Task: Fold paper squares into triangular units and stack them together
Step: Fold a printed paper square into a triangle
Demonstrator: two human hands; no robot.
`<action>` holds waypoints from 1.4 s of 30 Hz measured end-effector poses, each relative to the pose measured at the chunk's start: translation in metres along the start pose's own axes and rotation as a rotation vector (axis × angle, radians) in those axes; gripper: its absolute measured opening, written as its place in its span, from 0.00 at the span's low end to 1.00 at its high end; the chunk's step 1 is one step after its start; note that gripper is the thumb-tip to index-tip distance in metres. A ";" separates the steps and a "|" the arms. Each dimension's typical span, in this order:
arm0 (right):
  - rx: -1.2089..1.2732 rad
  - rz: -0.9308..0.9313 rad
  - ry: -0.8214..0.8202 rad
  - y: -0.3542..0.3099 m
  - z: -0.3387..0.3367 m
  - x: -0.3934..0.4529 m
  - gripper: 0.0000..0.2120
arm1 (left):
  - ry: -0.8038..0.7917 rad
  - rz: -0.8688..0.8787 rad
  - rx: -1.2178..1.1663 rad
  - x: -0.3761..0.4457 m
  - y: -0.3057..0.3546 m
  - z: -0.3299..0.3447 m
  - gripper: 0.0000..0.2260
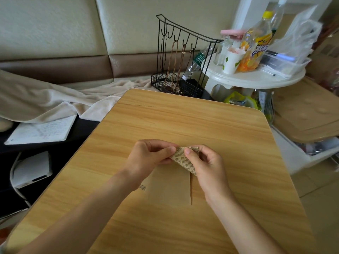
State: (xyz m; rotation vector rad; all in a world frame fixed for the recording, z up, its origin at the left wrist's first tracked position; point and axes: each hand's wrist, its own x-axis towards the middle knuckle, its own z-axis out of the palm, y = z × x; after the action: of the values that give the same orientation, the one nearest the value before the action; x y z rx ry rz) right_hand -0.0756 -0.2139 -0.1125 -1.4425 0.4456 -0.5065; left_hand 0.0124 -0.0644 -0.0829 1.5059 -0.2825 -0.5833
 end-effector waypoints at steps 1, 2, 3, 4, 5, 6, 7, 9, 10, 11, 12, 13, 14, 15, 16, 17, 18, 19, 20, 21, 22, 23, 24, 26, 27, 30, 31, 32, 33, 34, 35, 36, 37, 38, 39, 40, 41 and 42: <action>-0.005 -0.003 -0.005 0.000 0.000 0.000 0.03 | 0.005 0.002 0.012 0.000 0.000 0.000 0.05; -0.012 -0.009 -0.009 0.001 0.000 0.000 0.03 | 0.008 0.003 0.024 0.000 0.000 0.000 0.04; -0.025 -0.017 -0.012 0.001 0.000 0.000 0.04 | 0.011 0.003 0.035 0.000 0.000 0.000 0.04; -0.042 -0.025 -0.016 0.002 0.000 0.000 0.04 | 0.014 0.003 0.045 0.000 0.000 0.000 0.05; -0.059 -0.033 -0.019 0.003 0.000 0.001 0.04 | 0.017 0.002 0.054 0.000 0.000 0.000 0.05; -0.071 -0.039 -0.022 0.003 0.000 0.001 0.05 | 0.022 0.002 0.061 0.000 0.000 0.000 0.05; -0.078 -0.045 -0.025 0.004 0.000 0.001 0.04 | 0.027 0.003 0.064 0.000 0.000 0.000 0.05; -0.096 -0.057 -0.026 0.003 -0.001 0.001 0.04 | 0.034 0.005 0.068 0.000 0.000 0.000 0.04; -0.101 -0.060 -0.025 0.003 -0.001 0.000 0.04 | 0.035 0.006 0.068 0.000 0.000 0.000 0.04; -0.101 -0.060 -0.025 0.003 -0.001 0.000 0.04 | 0.034 0.006 0.067 0.000 -0.001 0.000 0.04; -0.099 -0.059 -0.026 0.002 -0.001 0.000 0.04 | 0.032 0.007 0.067 0.000 -0.001 0.000 0.04; -0.096 -0.057 -0.027 0.001 -0.001 -0.001 0.04 | 0.031 0.008 0.068 0.000 -0.001 0.000 0.04; -0.093 -0.056 -0.028 0.001 -0.001 -0.001 0.04 | 0.031 0.010 0.067 0.000 -0.001 0.000 0.04; -0.091 -0.055 -0.029 0.000 -0.001 -0.001 0.04 | 0.032 0.011 0.066 0.000 -0.001 0.000 0.04; -0.090 -0.055 -0.029 0.000 -0.001 -0.001 0.04 | 0.032 0.012 0.065 0.001 -0.002 0.000 0.04; -0.091 -0.055 -0.029 0.000 -0.001 -0.001 0.05 | 0.032 0.013 0.063 0.001 -0.002 0.000 0.03; -0.092 -0.055 -0.029 -0.001 -0.001 -0.001 0.05 | 0.032 0.015 0.063 0.001 -0.002 0.000 0.03; -0.092 -0.056 -0.029 -0.001 -0.001 -0.001 0.06 | 0.033 0.018 0.064 0.001 -0.003 -0.001 0.03; -0.091 -0.056 -0.029 -0.001 -0.001 -0.001 0.06 | 0.033 0.022 0.066 0.001 -0.003 -0.001 0.03; -0.088 -0.055 -0.029 -0.002 -0.001 -0.001 0.06 | 0.033 0.025 0.069 0.001 -0.003 -0.001 0.03; -0.086 -0.054 -0.029 -0.001 -0.001 -0.001 0.06 | 0.033 0.027 0.073 0.001 -0.003 -0.001 0.02; -0.090 -0.054 -0.028 -0.001 -0.002 -0.001 0.07 | 0.034 0.029 0.080 0.001 -0.003 0.000 0.02; -0.100 -0.055 -0.029 0.000 -0.002 -0.001 0.08 | 0.038 0.033 0.092 0.001 -0.003 0.000 0.02; -0.119 -0.057 -0.035 0.001 -0.002 0.000 0.10 | 0.052 0.050 0.150 0.002 -0.004 -0.001 0.02; -0.127 -0.059 -0.041 0.002 -0.003 0.001 0.10 | 0.059 0.060 0.198 0.002 -0.004 -0.001 0.02; -0.160 -0.066 -0.069 0.004 -0.003 0.002 0.08 | 0.053 0.107 0.335 0.002 -0.005 -0.003 0.01; -0.165 -0.065 -0.079 0.004 -0.003 0.002 0.07 | 0.049 0.124 0.371 0.002 -0.004 -0.004 0.01; -0.171 -0.062 -0.088 0.004 -0.003 0.001 0.06 | 0.046 0.134 0.392 0.002 -0.004 -0.004 0.01; -0.178 -0.061 -0.093 0.004 -0.003 0.001 0.05 | 0.041 0.137 0.398 0.002 -0.003 -0.005 0.01; -0.186 -0.064 -0.094 0.004 -0.003 0.001 0.05 | 0.036 0.136 0.400 0.003 -0.003 -0.005 0.01; -0.195 -0.070 -0.094 0.005 -0.003 0.001 0.05 | 0.030 0.131 0.399 0.003 -0.003 -0.006 0.01; -0.202 -0.077 -0.097 0.005 -0.003 0.001 0.06 | 0.021 0.123 0.395 0.004 -0.003 -0.006 0.01; -0.207 -0.083 -0.102 0.005 -0.003 0.001 0.08 | 0.006 0.114 0.382 0.004 -0.003 -0.007 0.00; -0.212 -0.089 -0.105 0.006 -0.003 0.002 0.10 | -0.012 0.107 0.369 0.004 -0.003 -0.007 0.01; -0.218 -0.097 -0.107 0.006 -0.004 0.002 0.13 | -0.029 0.101 0.360 0.004 -0.003 -0.007 0.02; -0.228 -0.106 -0.108 0.006 -0.004 0.002 0.15 | -0.042 0.096 0.362 0.004 -0.004 -0.008 0.03; -0.242 -0.114 -0.109 0.006 -0.005 0.003 0.16 | -0.051 0.092 0.375 0.004 -0.003 -0.009 0.02; -0.259 -0.121 -0.112 0.006 -0.005 0.003 0.16 | -0.059 0.091 0.393 0.005 -0.003 -0.009 0.02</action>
State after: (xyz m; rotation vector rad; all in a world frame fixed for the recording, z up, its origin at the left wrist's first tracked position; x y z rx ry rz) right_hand -0.0757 -0.2195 -0.1189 -1.7461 0.3447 -0.4739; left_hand 0.0208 -0.0588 -0.0873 1.8440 -0.5318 -0.5193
